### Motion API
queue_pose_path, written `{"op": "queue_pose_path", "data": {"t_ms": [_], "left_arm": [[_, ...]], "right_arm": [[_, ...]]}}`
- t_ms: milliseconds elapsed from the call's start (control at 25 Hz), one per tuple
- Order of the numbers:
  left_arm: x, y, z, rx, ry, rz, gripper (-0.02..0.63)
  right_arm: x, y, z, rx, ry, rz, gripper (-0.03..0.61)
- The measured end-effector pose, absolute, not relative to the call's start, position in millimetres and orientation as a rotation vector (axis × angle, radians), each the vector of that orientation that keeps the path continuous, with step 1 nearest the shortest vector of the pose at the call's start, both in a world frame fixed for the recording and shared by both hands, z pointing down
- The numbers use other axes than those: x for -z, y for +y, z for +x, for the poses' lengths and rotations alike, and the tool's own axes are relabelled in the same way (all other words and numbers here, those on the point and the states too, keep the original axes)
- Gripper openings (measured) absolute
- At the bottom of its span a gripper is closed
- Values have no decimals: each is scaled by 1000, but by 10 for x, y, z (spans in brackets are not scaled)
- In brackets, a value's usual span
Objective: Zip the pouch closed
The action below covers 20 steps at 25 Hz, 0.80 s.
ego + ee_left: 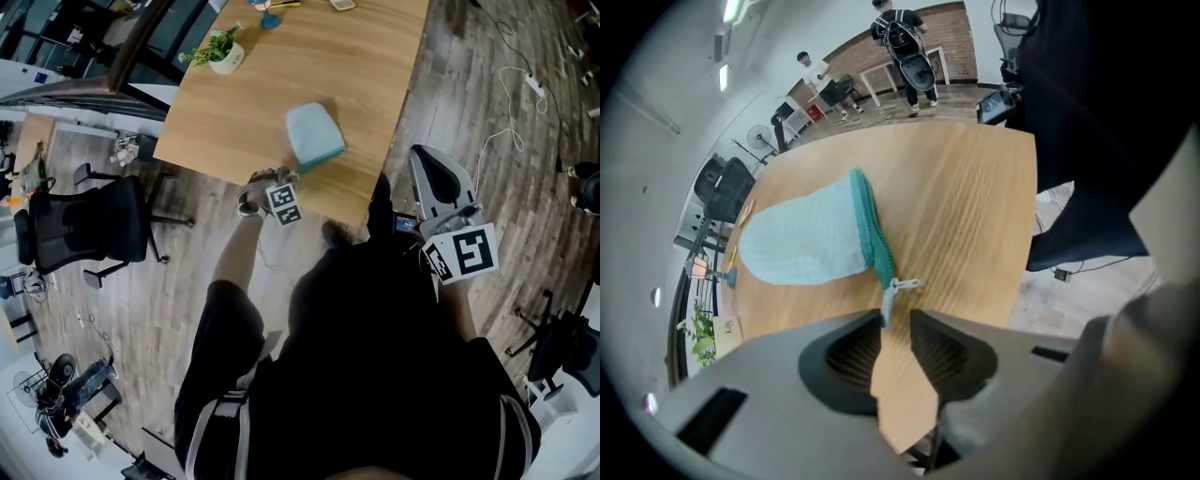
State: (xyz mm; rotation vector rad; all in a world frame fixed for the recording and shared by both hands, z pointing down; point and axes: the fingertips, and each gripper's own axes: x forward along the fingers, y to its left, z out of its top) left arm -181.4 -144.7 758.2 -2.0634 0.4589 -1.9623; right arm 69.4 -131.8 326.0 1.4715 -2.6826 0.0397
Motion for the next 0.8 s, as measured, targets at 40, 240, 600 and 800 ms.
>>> {"op": "queue_pose_path", "data": {"t_ms": [40, 240, 600, 800], "left_arm": [[-7583, -1442, -1806, 1960, 456, -2061, 91], [-7560, -1476, -1814, 1935, 518, -2078, 15], [-6747, -1416, -1434, 1585, 879, -2575, 8], [-5827, -1335, -1217, 1214, 1060, -2772, 8]], "right_arm": [[-3257, -1314, 693, -39, -2682, 1471, 12], [-3259, -1297, 673, -33, -2679, 1464, 12], [-3324, -1282, 643, -41, -2681, 1445, 12], [-3347, -1292, 577, -46, -2697, 1416, 12]]}}
